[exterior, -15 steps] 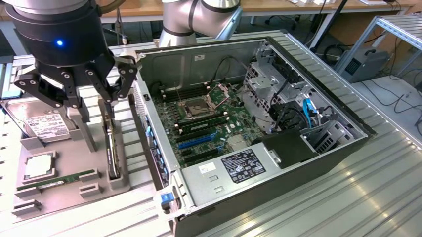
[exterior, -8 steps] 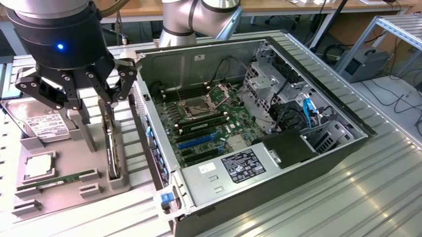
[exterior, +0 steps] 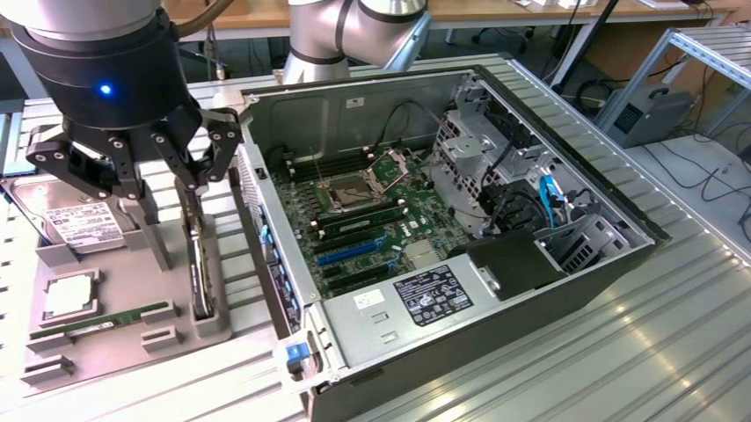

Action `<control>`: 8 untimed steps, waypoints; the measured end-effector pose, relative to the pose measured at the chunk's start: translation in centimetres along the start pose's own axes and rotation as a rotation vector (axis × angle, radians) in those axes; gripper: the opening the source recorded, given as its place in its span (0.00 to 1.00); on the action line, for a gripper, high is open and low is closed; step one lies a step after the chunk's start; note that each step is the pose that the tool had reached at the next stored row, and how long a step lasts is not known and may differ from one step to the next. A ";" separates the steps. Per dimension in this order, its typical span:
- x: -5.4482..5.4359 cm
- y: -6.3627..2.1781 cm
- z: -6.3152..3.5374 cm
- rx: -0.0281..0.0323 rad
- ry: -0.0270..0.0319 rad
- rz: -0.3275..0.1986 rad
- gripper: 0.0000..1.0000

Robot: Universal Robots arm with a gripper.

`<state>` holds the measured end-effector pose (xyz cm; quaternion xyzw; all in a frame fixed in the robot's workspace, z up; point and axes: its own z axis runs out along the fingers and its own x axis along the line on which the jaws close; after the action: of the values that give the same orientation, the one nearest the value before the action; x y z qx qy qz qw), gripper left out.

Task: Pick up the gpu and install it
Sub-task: 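Pick up the gpu and move the gpu toward the slot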

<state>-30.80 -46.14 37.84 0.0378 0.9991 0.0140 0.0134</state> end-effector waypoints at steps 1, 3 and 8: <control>0.0 0.00 0.04 0.0000 0.0001 0.000 0.42; 0.0 -0.01 0.13 0.0001 0.0001 0.000 0.42; 0.1 -0.02 0.41 0.0001 0.0000 0.000 0.42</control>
<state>-30.89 -46.14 37.42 0.0378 0.9991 0.0140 0.0134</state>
